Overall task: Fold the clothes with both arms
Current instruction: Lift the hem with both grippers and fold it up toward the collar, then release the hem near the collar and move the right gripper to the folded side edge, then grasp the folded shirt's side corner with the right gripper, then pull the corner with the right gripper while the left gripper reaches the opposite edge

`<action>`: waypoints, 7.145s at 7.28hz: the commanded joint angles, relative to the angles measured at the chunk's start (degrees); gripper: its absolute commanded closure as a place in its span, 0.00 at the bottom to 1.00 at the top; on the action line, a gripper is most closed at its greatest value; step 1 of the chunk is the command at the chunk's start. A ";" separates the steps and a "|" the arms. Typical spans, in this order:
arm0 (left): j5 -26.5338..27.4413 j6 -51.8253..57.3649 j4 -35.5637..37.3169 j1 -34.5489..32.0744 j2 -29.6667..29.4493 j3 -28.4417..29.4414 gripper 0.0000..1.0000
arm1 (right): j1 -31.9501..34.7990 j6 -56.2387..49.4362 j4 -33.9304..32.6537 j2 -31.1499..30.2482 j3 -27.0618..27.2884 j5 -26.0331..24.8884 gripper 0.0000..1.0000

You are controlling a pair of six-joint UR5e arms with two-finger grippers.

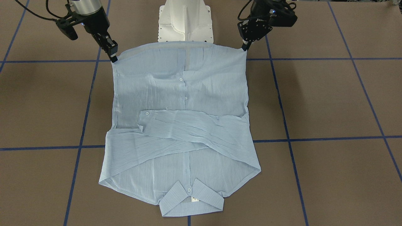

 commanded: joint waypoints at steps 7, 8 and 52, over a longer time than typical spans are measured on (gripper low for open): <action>0.05 8.61 -24.27 -14.98 -18.09 46.98 1.00 | 15.54 -13.41 5.52 28.12 -44.76 -2.16 1.00; 0.22 8.52 -26.02 -15.08 -19.67 50.76 1.00 | 15.80 -13.59 9.82 29.27 -50.65 -2.54 1.00; -5.73 -5.15 -35.09 -1.58 -9.23 30.85 0.00 | -1.84 9.09 23.22 -9.85 -4.12 30.07 0.00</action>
